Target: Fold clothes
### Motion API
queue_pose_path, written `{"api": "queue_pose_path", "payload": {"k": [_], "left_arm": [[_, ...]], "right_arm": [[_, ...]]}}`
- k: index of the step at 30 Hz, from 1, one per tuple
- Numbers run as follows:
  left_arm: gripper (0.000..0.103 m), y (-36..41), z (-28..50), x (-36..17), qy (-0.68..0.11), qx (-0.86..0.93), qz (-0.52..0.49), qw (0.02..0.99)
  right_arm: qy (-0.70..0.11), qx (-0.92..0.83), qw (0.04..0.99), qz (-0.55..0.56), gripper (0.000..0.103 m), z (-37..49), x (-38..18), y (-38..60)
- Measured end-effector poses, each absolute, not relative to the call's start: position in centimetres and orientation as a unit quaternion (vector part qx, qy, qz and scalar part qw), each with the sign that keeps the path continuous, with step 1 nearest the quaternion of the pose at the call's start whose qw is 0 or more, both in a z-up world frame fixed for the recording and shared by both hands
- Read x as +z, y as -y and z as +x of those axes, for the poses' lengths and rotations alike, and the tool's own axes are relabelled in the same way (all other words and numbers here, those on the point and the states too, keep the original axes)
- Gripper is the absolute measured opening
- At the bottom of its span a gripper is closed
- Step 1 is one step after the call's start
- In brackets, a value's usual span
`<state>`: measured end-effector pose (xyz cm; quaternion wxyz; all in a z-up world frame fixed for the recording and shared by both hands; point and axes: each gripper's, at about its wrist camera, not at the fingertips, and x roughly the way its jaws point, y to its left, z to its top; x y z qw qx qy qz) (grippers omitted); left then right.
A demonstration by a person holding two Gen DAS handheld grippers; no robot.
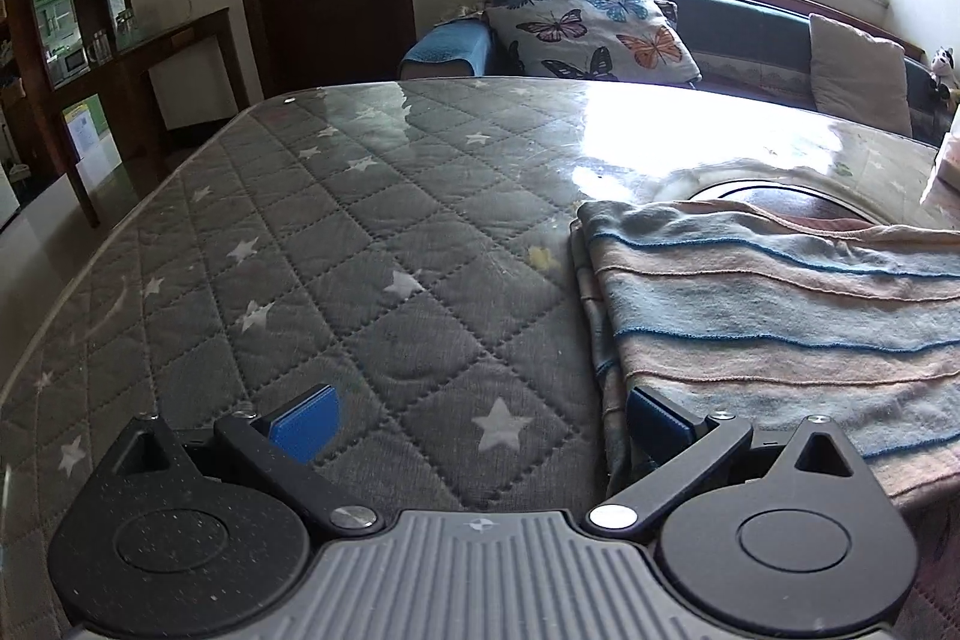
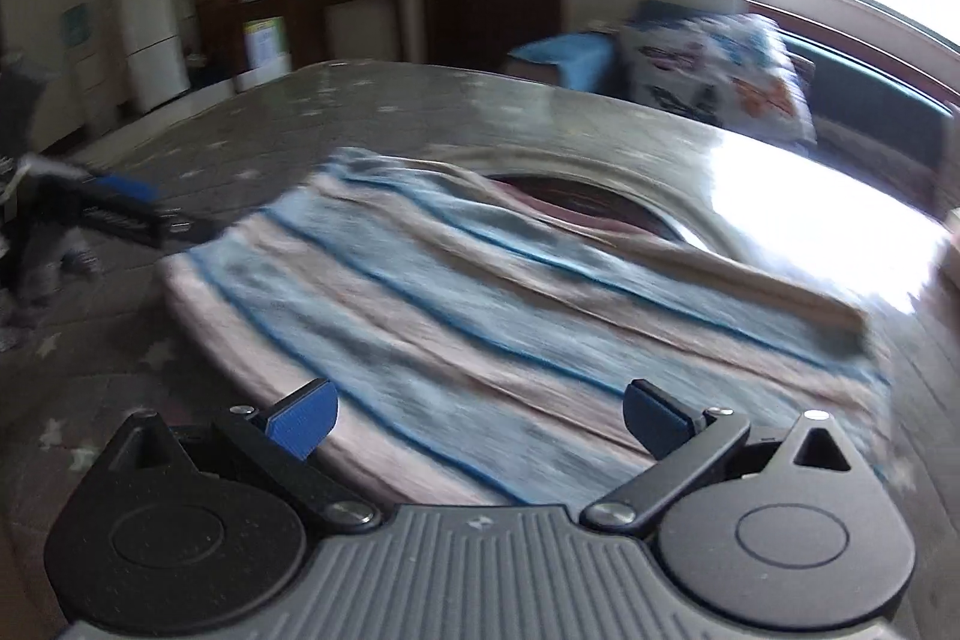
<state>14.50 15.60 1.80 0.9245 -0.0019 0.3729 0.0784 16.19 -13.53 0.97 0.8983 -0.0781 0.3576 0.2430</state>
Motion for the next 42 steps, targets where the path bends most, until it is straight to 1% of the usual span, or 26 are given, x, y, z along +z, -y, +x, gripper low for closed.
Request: {"api": "queue_pose_path", "payload": {"k": [8, 10, 12, 15, 16, 18, 20, 22, 23, 24, 25, 26, 27, 28, 31, 36, 42], "left_arm": [[0.103, -14.8, 14.9, 1.5, -0.37, 0.088, 0.009, 0.925], [0.103, -14.7, 15.0, 1.5, -0.371, 0.089, 0.009, 0.924], [0.103, -14.7, 15.0, 1.5, -0.372, 0.09, 0.009, 0.924], [0.103, -14.6, 15.0, 1.6, -0.371, 0.091, 0.009, 0.924], [0.103, -14.6, 15.0, 1.6, -0.371, 0.091, 0.01, 0.924], [0.103, -14.6, 15.0, 1.8, -0.369, 0.09, 0.01, 0.925], [0.103, -14.5, 15.1, 2.0, -0.366, 0.089, 0.01, 0.926], [0.103, -14.3, 15.1, 2.2, -0.364, 0.086, 0.01, 0.927], [0.103, -14.1, 15.1, 2.2, -0.363, 0.084, 0.011, 0.928], [0.103, -13.9, 15.0, 2.3, -0.362, 0.082, 0.012, 0.929], [0.103, -13.7, 15.0, 2.4, -0.36, 0.079, 0.013, 0.929], [0.103, -13.5, 15.0, 2.5, -0.36, 0.077, 0.013, 0.93], [0.103, -13.2, 15.1, 2.5, -0.359, 0.073, 0.015, 0.93], [0.103, -13.0, 15.1, 2.6, -0.359, 0.07, 0.016, 0.931], [0.103, -12.1, 15.5, 2.4, -0.36, 0.061, 0.025, 0.931], [0.103, -11.0, 15.9, 1.8, -0.36, 0.05, 0.037, 0.931], [0.103, -11.5, 15.5, 1.8, -0.351, 0.045, 0.027, 0.935]], "right_arm": [[-0.365, 0.128, 0.922, -0.009, 0.098, 18.4, 0.7, 21.4], [-0.364, 0.111, 0.925, 0.004, 0.093, 18.9, 0.7, 22.8], [-0.366, 0.096, 0.925, 0.013, 0.092, 19.6, 0.5, 23.7], [-0.375, 0.082, 0.923, 0.026, 0.083, 20.4, -0.1, 24.6], [-0.378, 0.08, 0.922, 0.031, 0.078, 20.5, -0.4, 24.9], [-0.381, 0.076, 0.921, 0.037, 0.074, 20.8, -0.6, 25.2], [-0.38, 0.072, 0.922, 0.036, 0.065, 20.7, -0.6, 25.2], [-0.38, 0.071, 0.921, 0.036, 0.05, 20.6, -0.5, 25.1], [-0.381, 0.072, 0.921, 0.036, 0.046, 20.6, -0.5, 25.1], [-0.382, 0.074, 0.921, 0.036, 0.036, 20.6, -0.4, 25.0], [-0.382, 0.074, 0.921, 0.037, 0.029, 20.6, -0.3, 24.9], [-0.382, 0.073, 0.921, 0.038, 0.026, 20.6, -0.3, 24.9], [-0.381, 0.072, 0.921, 0.039, 0.018, 20.6, -0.1, 24.8], [-0.38, 0.071, 0.922, 0.039, 0.014, 20.6, 0.1, 24.7], [-0.375, 0.081, 0.923, 0.043, 0.011, 20.5, 1.1, 24.3], [-0.363, 0.122, 0.923, 0.047, 0.01, 20.2, 4.2, 22.4], [-0.35, 0.183, 0.918, 0.026, 0.009, 21.1, 8.0, 16.8]]}}
